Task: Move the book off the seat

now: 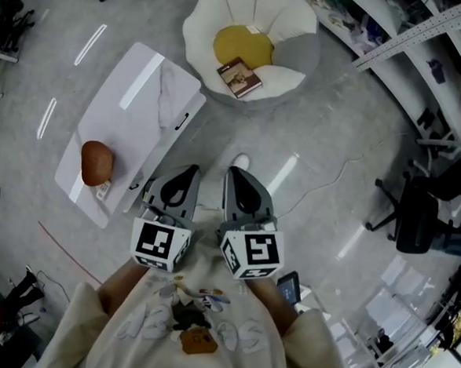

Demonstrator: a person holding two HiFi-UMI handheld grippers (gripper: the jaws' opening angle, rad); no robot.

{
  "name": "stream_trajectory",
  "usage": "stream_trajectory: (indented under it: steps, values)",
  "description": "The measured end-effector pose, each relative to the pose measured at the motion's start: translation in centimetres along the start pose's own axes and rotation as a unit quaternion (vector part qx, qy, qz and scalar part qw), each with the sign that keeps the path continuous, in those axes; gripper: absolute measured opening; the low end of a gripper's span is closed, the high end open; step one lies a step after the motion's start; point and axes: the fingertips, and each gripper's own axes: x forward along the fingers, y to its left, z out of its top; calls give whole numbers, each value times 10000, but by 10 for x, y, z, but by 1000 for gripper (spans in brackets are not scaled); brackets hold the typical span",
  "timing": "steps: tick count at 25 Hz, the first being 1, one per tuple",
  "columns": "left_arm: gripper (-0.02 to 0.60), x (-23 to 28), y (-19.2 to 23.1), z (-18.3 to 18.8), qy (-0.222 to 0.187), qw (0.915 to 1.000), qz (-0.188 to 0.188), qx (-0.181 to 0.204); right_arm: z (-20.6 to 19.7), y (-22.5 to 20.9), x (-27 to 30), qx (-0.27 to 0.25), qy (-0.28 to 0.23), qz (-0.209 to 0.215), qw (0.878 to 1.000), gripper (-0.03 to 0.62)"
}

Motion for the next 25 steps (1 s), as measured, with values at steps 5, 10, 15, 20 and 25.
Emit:
stream_trajectory:
  steps: [5, 10, 15, 20, 25]
  values:
    - [0, 67, 11, 23, 187, 9993, 276, -141, 39, -46, 37, 18, -28, 281, 9996, 8]
    - [0, 101, 28, 38, 242, 9975, 544, -389, 46, -72, 76, 369, 309, 666, 9966, 8]
    - [0, 123, 60, 54, 281, 9960, 625, -580, 57, -85, 111, 556, 459, 576, 9957, 8]
    - [0, 143, 80, 59, 443, 9961, 341, -677, 63, -79, 143, 590, 589, 697, 9941, 9]
    - [0, 160, 106, 69, 518, 9938, -129, -971, 68, -82, 180, 515, 816, 680, 9930, 11]
